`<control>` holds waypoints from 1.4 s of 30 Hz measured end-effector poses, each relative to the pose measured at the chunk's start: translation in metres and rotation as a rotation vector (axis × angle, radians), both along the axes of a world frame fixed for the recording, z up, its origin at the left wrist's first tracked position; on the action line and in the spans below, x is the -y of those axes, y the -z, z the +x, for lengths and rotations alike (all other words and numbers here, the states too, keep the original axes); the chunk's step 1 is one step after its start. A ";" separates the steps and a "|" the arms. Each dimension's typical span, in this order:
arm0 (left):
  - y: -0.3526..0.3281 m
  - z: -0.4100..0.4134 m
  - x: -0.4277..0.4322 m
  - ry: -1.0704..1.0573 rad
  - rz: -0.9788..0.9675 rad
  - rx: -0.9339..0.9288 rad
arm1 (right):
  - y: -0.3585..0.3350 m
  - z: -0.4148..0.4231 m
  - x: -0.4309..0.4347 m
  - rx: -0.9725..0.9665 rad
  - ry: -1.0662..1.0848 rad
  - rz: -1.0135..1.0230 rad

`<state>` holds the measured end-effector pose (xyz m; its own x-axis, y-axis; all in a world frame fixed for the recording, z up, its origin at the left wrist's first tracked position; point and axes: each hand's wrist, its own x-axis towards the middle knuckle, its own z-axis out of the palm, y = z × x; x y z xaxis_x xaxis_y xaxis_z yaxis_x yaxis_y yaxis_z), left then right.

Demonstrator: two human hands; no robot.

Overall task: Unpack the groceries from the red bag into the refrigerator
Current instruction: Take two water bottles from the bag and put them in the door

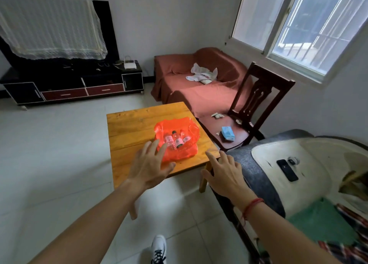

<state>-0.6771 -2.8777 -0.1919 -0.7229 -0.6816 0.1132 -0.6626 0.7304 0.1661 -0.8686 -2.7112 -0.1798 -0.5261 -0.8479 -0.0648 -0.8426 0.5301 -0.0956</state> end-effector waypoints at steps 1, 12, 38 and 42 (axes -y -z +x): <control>0.004 -0.010 0.017 0.003 0.003 -0.004 | 0.003 -0.009 0.017 -0.006 0.003 0.006; 0.046 -0.098 0.169 -0.015 0.161 0.062 | 0.033 -0.095 0.180 0.034 0.002 0.106; 0.119 -0.226 0.250 -0.255 0.545 -0.188 | 0.117 -0.197 0.338 0.357 -0.175 0.252; 0.140 -0.249 0.263 -0.366 0.745 -0.223 | 0.144 -0.196 0.362 0.468 -0.166 0.244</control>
<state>-0.9258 -3.1409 -0.3317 -0.4573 -0.8202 -0.3437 -0.7300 0.1256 0.6718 -1.0642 -3.0736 -0.3238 -0.2544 -0.8481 -0.4648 -0.8138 0.4474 -0.3709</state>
